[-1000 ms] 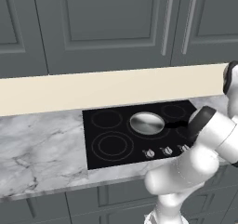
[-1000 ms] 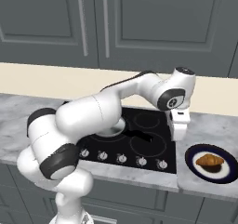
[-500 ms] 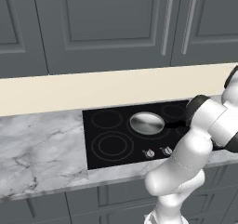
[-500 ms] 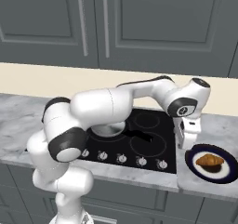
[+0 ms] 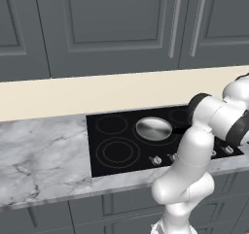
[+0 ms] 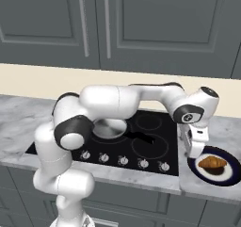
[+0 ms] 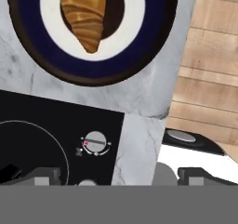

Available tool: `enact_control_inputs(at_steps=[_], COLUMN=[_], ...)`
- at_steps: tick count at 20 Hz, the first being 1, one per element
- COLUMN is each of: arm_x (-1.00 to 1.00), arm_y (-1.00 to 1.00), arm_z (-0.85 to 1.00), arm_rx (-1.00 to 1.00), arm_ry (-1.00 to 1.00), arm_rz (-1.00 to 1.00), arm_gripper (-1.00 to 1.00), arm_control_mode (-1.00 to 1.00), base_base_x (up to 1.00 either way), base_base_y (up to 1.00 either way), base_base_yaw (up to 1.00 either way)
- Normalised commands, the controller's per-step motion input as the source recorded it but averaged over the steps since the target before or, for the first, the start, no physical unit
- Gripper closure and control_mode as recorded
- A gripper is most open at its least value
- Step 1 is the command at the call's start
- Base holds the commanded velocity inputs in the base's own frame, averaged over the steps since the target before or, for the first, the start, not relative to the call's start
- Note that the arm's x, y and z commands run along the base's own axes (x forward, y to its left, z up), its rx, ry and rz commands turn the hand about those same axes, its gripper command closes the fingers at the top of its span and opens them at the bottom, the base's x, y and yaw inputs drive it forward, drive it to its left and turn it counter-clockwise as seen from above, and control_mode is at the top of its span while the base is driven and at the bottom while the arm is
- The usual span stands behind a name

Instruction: Pick the croissant and place it on the pan. Then turn on the stove to warm the croissant.

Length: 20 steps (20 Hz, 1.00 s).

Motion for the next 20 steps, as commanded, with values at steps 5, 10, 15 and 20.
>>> enact_control_inputs(at_steps=[5,10,15,20], arm_x=[0.0,0.0,0.0,0.17], arm_y=[-0.22,-0.27,-0.3,-0.11], arm_z=[-0.3,-0.2,-0.03,-0.05], arm_rx=[0.0,0.0,0.01,0.02], arm_ry=[0.0,0.02,0.02,0.01], arm_rz=[0.0,0.0,0.0,0.0], arm_gripper=[-1.0,-1.0,-1.0,-1.0], arm_control_mode=[-1.0,-1.0,-1.0,-1.0], base_base_x=[0.0,0.0,0.0,0.0], base_base_y=[0.0,0.0,0.0,0.0], base_base_yaw=[0.0,0.0,0.0,0.0])
